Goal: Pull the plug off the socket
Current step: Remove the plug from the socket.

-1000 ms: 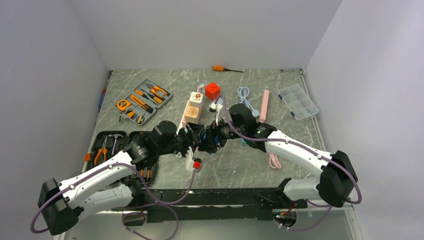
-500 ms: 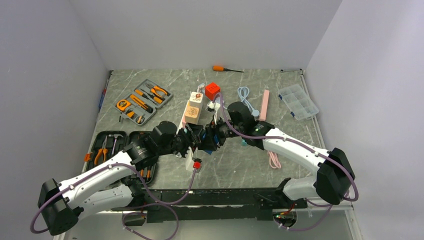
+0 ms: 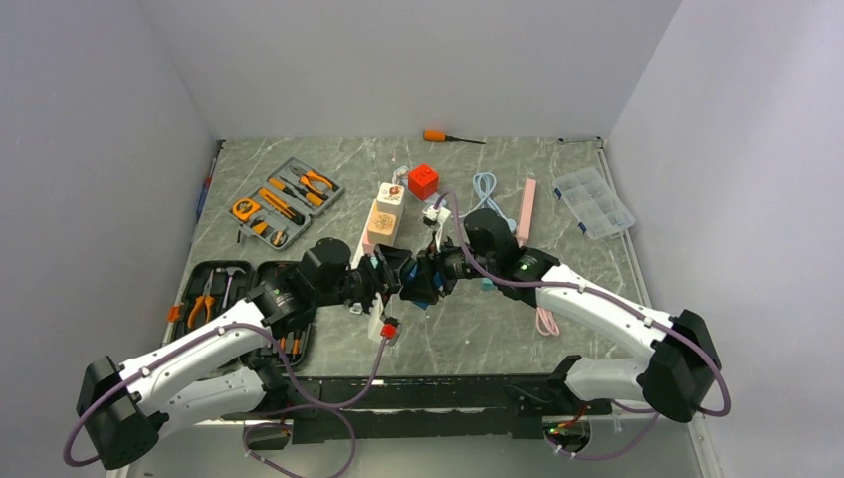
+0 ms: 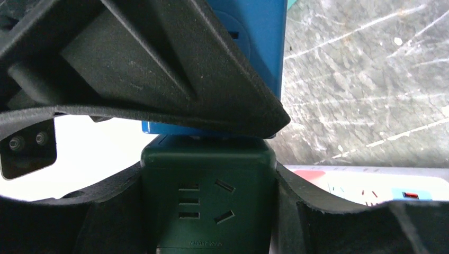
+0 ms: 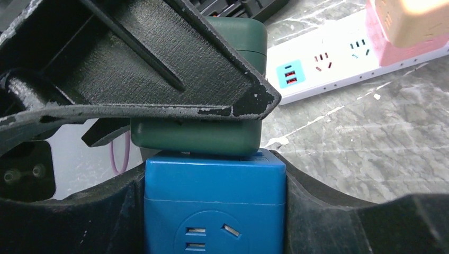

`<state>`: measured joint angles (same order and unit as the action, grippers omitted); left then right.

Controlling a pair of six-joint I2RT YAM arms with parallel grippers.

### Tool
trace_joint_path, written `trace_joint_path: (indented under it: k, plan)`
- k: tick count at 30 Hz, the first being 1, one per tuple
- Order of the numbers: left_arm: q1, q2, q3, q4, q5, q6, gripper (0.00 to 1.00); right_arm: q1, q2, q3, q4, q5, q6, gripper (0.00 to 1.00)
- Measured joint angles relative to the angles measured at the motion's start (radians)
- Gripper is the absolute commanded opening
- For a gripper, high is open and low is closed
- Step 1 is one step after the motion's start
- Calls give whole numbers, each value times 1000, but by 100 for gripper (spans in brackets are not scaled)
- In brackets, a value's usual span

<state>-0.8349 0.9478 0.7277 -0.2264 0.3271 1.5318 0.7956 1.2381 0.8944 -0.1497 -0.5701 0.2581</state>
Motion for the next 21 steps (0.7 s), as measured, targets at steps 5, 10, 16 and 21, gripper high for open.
trace_joint_path:
  k: [5, 10, 16, 21]
  plan:
    - [19, 26, 0, 40, 68, 19, 0, 1, -57, -34, -1, 43, 8, 0]
    - [32, 47, 13, 49, 86, 42, 0, 2, -92, -46, -22, 79, 15, 0]
    - [127, 97, 53, 14, -142, 68, 0, 11, -196, -106, -216, 63, 43, 0]
    - [129, 104, 55, -19, -207, 78, 0, 11, -230, -124, -268, 108, 68, 0]
